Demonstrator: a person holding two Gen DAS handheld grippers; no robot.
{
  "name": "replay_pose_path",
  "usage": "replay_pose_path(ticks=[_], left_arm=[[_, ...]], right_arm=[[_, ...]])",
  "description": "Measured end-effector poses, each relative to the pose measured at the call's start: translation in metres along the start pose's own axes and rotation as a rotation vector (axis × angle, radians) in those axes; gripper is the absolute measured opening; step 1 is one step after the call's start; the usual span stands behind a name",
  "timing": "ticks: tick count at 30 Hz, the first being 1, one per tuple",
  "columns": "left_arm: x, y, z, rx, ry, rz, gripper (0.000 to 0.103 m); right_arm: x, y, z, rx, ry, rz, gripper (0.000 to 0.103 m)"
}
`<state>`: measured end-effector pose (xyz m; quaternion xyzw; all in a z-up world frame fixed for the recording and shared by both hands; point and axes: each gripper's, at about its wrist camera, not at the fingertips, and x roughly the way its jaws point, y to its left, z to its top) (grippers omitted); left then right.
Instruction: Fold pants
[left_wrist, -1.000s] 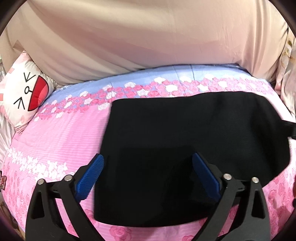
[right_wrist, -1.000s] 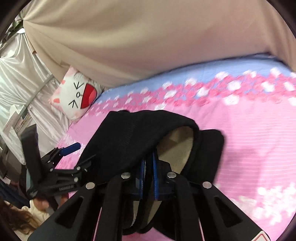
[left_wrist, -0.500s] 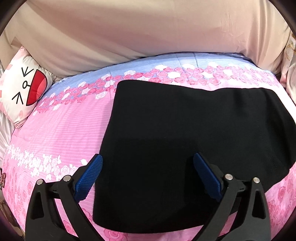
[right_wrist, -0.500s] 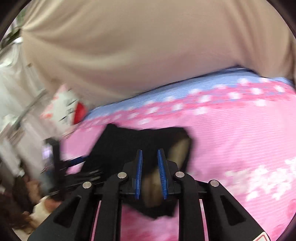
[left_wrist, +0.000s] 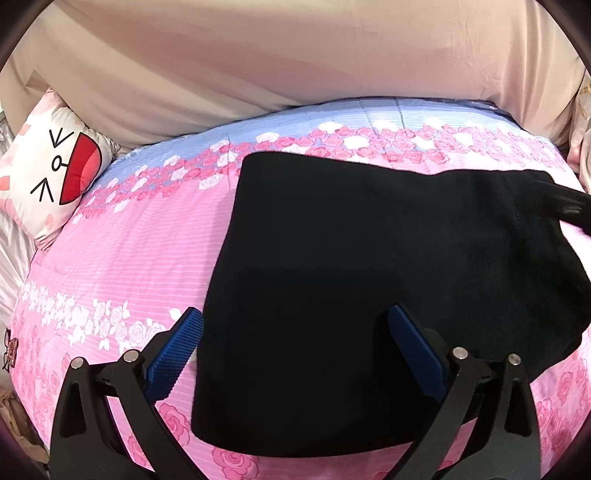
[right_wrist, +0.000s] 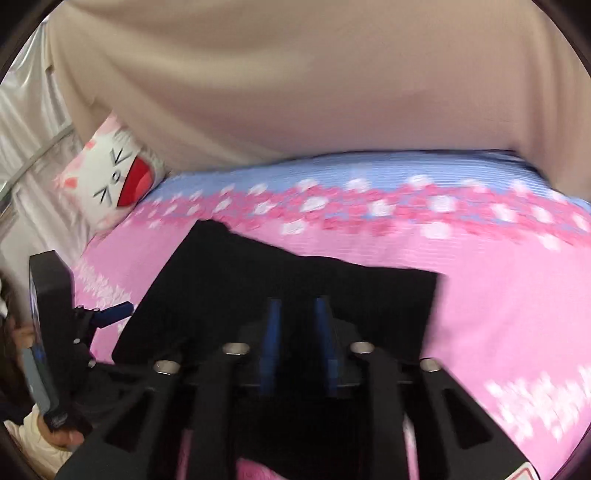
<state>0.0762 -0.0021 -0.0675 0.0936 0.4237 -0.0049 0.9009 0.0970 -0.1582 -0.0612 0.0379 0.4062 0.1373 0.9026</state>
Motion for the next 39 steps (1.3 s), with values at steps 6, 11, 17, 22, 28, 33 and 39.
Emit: replay_pose_path(ticks=[6, 11, 17, 22, 28, 33, 39], left_arm=[[-0.005, 0.012, -0.002, -0.015, -0.006, -0.025, 0.098], [-0.011, 0.065, -0.004, -0.145, -0.02, -0.055, 0.098], [0.01, 0.127, -0.03, -0.35, 0.095, -0.343, 0.098], [0.032, 0.127, -0.04, -0.448, 0.14, -0.444, 0.098], [0.035, 0.098, -0.027, -0.385, 0.128, -0.434, 0.087], [0.016, 0.083, -0.023, -0.333, 0.131, -0.454, 0.041], [-0.032, 0.084, -0.051, -0.269, 0.195, -0.522, 0.037]], right_arm=[[-0.009, -0.027, 0.004, 0.2, -0.093, 0.003, 0.015], [-0.063, -0.035, -0.023, 0.175, -0.13, -0.065, 0.042], [-0.072, -0.048, -0.094, 0.292, -0.02, 0.063, 0.072], [-0.036, -0.053, -0.115, 0.446, 0.033, 0.215, 0.072], [-0.019, -0.037, -0.105, 0.422, -0.012, 0.187, 0.063], [-0.049, -0.03, -0.102, 0.411, -0.048, 0.222, 0.032], [-0.097, -0.018, -0.129, 0.375, 0.0, 0.26, 0.029]])
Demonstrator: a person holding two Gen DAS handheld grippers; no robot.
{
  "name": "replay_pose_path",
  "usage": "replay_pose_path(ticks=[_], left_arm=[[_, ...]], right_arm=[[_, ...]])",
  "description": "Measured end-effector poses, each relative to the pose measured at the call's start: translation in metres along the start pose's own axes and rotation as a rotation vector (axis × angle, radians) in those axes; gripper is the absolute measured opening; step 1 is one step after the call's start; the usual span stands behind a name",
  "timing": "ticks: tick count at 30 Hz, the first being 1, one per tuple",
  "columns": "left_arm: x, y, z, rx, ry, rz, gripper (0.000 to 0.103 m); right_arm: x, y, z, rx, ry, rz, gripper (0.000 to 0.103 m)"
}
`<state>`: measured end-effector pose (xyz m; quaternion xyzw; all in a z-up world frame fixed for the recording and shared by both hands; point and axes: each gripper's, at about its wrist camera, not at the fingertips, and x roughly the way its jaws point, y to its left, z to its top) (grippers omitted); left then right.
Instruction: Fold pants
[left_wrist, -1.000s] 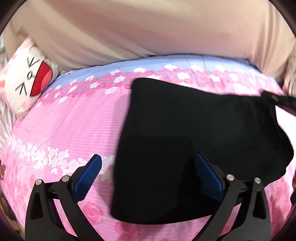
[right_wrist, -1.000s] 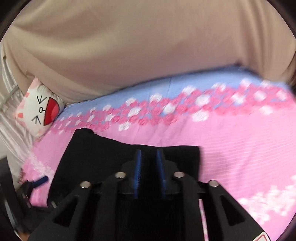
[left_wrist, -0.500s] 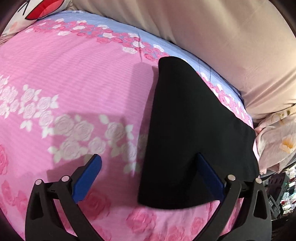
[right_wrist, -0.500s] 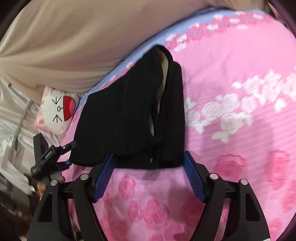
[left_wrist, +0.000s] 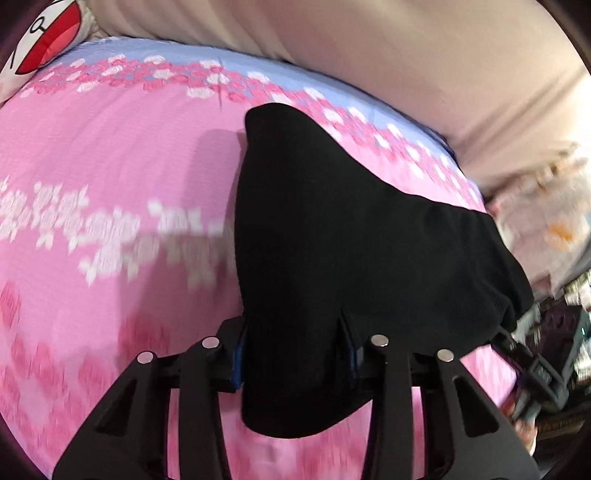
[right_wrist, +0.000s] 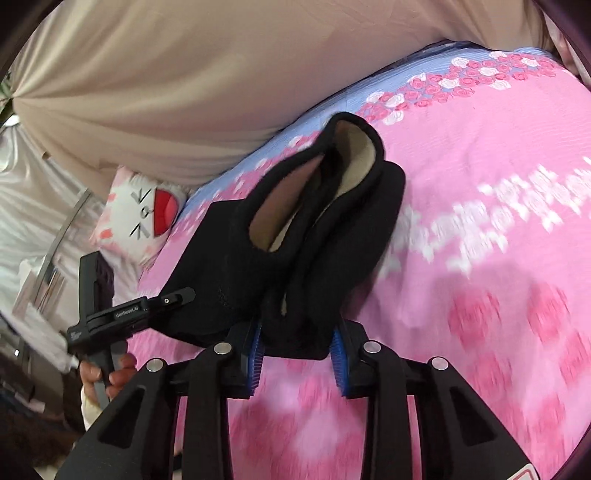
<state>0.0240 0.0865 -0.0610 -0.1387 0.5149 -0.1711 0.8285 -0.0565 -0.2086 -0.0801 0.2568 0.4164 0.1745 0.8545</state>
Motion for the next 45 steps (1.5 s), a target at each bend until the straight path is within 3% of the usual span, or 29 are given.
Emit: replay_pose_path(ticks=[2, 5, 7, 8, 10, 13, 16, 18, 20, 24, 28, 32, 34, 38, 39, 40, 42, 45], left_arm=[[-0.011, -0.004, -0.022, 0.025, 0.038, -0.021, 0.038], [-0.014, -0.004, -0.051, 0.048, 0.072, 0.016, 0.05], [-0.016, -0.006, -0.06, 0.062, 0.054, 0.094, 0.071], [-0.02, -0.008, -0.06, 0.071, 0.024, 0.124, 0.074], [-0.031, -0.012, -0.052, 0.086, -0.044, 0.151, 0.095], [-0.039, -0.01, -0.037, 0.065, -0.117, 0.178, 0.098], [-0.012, 0.001, -0.024, 0.027, -0.025, 0.171, 0.098], [0.008, 0.01, -0.024, -0.034, 0.046, 0.093, 0.098], [0.015, 0.018, -0.029, -0.091, 0.087, 0.018, 0.098], [0.009, 0.02, -0.033, -0.085, 0.079, -0.024, 0.098], [0.01, 0.016, -0.037, -0.056, 0.081, 0.004, 0.098], [0.018, 0.002, -0.041, -0.002, 0.088, 0.034, 0.098], [0.02, -0.003, -0.042, 0.019, 0.085, 0.048, 0.098], [0.025, -0.007, -0.041, 0.032, 0.058, 0.054, 0.098], [0.026, -0.009, -0.04, 0.035, 0.046, 0.052, 0.098], [0.028, -0.012, -0.039, 0.047, 0.032, 0.048, 0.098], [0.031, -0.016, -0.038, 0.065, 0.016, 0.054, 0.097], [0.029, -0.02, -0.035, 0.042, -0.019, 0.073, 0.075]], right_arm=[[-0.01, -0.004, -0.027, 0.011, 0.063, -0.013, 0.032], [-0.004, -0.013, -0.055, 0.001, 0.154, -0.099, 0.05], [-0.011, -0.018, -0.056, 0.019, 0.136, -0.093, 0.054], [-0.016, -0.021, -0.051, 0.054, 0.112, -0.088, 0.06], [-0.026, -0.022, -0.041, 0.078, 0.055, -0.05, 0.073], [-0.021, -0.019, -0.026, 0.055, 0.003, -0.04, 0.084], [-0.005, -0.027, -0.02, 0.107, 0.021, 0.019, 0.086], [0.0, -0.028, -0.014, 0.144, 0.024, 0.04, 0.087], [-0.004, -0.031, -0.012, 0.175, 0.023, 0.071, 0.087], [-0.026, -0.036, -0.008, 0.233, -0.026, 0.182, 0.087], [-0.025, -0.032, 0.003, 0.2, -0.014, 0.11, 0.088], [0.008, -0.028, 0.0, 0.182, 0.102, -0.033, 0.088], [0.02, -0.026, -0.009, 0.167, 0.133, -0.032, 0.089], [0.027, -0.014, -0.015, 0.132, 0.08, -0.017, 0.091], [0.027, -0.014, -0.015, 0.127, 0.064, -0.018, 0.083], [0.031, -0.014, -0.014, 0.122, 0.061, -0.033, 0.059], [0.033, -0.02, -0.014, 0.143, 0.048, 0.003, 0.049], [0.032, -0.016, -0.013, 0.117, 0.028, 0.001, 0.044]])
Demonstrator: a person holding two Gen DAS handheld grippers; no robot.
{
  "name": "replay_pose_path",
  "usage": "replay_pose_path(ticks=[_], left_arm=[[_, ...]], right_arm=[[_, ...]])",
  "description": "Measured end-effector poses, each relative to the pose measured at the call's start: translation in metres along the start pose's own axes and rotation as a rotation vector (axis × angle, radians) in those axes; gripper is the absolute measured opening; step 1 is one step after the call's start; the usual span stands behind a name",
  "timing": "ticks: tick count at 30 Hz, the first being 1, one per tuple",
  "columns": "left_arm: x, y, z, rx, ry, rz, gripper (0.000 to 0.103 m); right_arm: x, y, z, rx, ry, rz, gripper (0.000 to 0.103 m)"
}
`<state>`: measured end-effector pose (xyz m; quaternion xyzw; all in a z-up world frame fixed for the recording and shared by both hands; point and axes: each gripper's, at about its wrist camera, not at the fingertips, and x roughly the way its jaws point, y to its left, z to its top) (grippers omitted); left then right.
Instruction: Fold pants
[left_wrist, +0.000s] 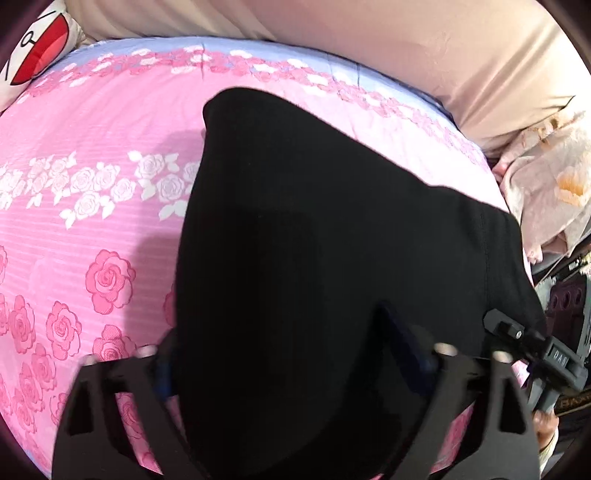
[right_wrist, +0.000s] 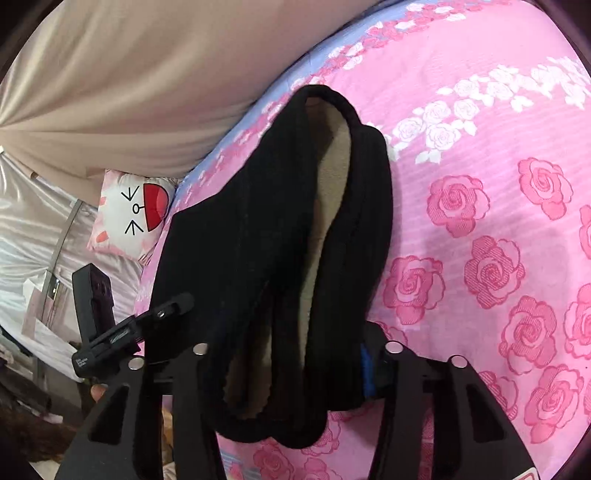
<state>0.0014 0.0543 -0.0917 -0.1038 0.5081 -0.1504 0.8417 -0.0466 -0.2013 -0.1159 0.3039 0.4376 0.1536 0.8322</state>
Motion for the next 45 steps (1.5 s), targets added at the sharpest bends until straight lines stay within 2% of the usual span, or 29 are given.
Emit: replay_pose_path(ticks=[3, 4, 8, 12, 15, 20, 23, 26, 29, 33, 37, 39, 41, 42, 44, 45], left_arm=[[-0.017, 0.002, 0.002, -0.023, -0.034, -0.004, 0.04], [-0.022, -0.001, 0.002, -0.011, -0.041, -0.011, 0.036], [-0.051, -0.019, 0.004, 0.065, -0.101, -0.001, 0.034], [-0.088, -0.031, 0.023, 0.093, -0.179, -0.07, 0.033], [-0.109, -0.042, 0.048, 0.123, -0.262, -0.096, 0.034], [-0.119, -0.052, 0.108, 0.173, -0.408, -0.076, 0.034], [-0.104, -0.053, 0.15, 0.185, -0.46, -0.042, 0.035], [-0.071, -0.048, 0.196, 0.179, -0.484, -0.016, 0.035], [-0.03, -0.043, 0.23, 0.185, -0.477, 0.008, 0.035], [0.036, -0.028, 0.261, 0.184, -0.447, 0.025, 0.035], [0.095, -0.004, 0.276, 0.117, -0.329, 0.009, 0.036], [0.113, 0.006, 0.276, 0.111, -0.304, 0.043, 0.039], [0.118, 0.016, 0.271, 0.116, -0.302, 0.03, 0.049], [0.119, 0.018, 0.27, 0.121, -0.29, 0.039, 0.057], [0.107, 0.026, 0.26, 0.128, -0.285, 0.083, 0.062], [0.091, 0.028, 0.253, 0.143, -0.321, 0.123, 0.063]], right_arm=[[-0.013, 0.008, 0.0, -0.032, -0.014, 0.014, 0.041], [-0.015, 0.014, -0.001, -0.047, -0.017, 0.022, 0.04], [-0.042, 0.046, 0.008, -0.149, -0.05, 0.037, 0.04], [-0.069, 0.063, 0.028, -0.214, -0.108, 0.057, 0.04], [-0.081, 0.079, 0.058, -0.277, -0.171, 0.077, 0.04], [-0.072, 0.099, 0.131, -0.366, -0.278, 0.109, 0.04], [-0.047, 0.098, 0.179, -0.382, -0.308, 0.11, 0.04], [-0.01, 0.087, 0.223, -0.367, -0.308, 0.093, 0.04], [0.033, 0.069, 0.255, -0.344, -0.289, 0.06, 0.04], [0.082, 0.038, 0.281, -0.301, -0.244, 0.007, 0.04], [0.127, 0.01, 0.29, -0.265, -0.168, -0.069, 0.042], [0.136, -0.002, 0.287, -0.267, -0.154, -0.079, 0.048], [0.135, -0.009, 0.286, -0.257, -0.136, -0.093, 0.053], [0.132, -0.012, 0.284, -0.246, -0.126, -0.095, 0.055], [0.115, -0.017, 0.281, -0.228, -0.131, -0.122, 0.057], [0.097, -0.015, 0.278, -0.236, -0.18, -0.177, 0.06]])
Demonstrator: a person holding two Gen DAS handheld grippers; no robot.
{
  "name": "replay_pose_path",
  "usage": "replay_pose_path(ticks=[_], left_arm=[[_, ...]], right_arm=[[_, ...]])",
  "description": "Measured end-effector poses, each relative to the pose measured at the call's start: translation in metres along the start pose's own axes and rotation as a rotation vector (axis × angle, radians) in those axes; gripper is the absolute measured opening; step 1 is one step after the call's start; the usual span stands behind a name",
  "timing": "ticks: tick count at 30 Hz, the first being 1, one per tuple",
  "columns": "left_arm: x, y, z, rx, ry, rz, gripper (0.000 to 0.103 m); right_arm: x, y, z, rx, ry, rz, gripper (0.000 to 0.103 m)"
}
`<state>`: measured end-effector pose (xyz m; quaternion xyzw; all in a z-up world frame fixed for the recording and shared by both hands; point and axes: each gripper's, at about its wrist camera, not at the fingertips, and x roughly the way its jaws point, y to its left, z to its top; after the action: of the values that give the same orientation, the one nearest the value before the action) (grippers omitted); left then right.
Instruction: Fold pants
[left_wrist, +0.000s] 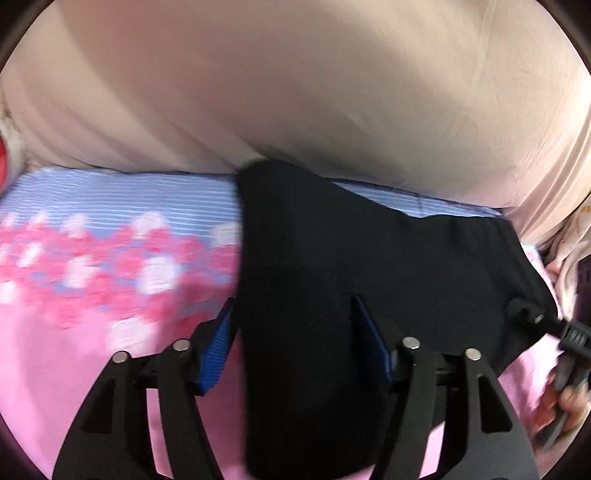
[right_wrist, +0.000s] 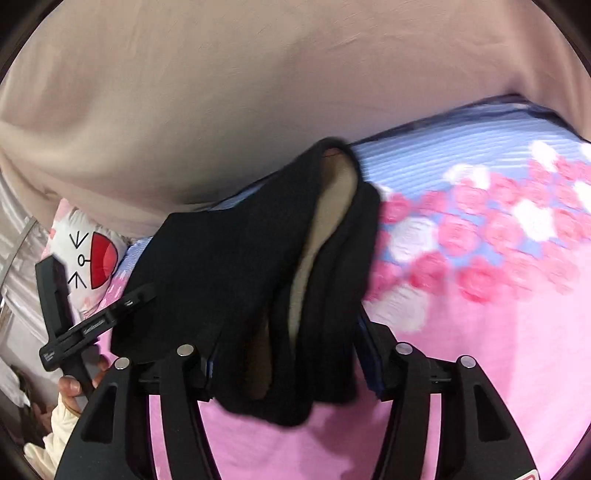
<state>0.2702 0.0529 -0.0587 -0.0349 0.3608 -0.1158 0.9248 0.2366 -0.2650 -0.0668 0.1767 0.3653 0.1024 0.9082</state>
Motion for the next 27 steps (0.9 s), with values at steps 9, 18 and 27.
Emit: replay_pose_path(ticks=[9, 18, 27], left_arm=[[-0.081, -0.032, 0.051, 0.078, -0.171, 0.168, 0.082], [0.079, -0.043, 0.032, 0.09, 0.136, 0.247, 0.098], [-0.011, -0.038, 0.022, 0.105, 0.007, 0.261, 0.098]], right_arm=[[-0.039, 0.093, 0.047, -0.265, -0.104, -0.052, 0.024], [0.068, 0.024, 0.043, -0.19, 0.004, -0.207, 0.004], [-0.004, 0.06, -0.01, -0.309, 0.037, -0.197, 0.012]])
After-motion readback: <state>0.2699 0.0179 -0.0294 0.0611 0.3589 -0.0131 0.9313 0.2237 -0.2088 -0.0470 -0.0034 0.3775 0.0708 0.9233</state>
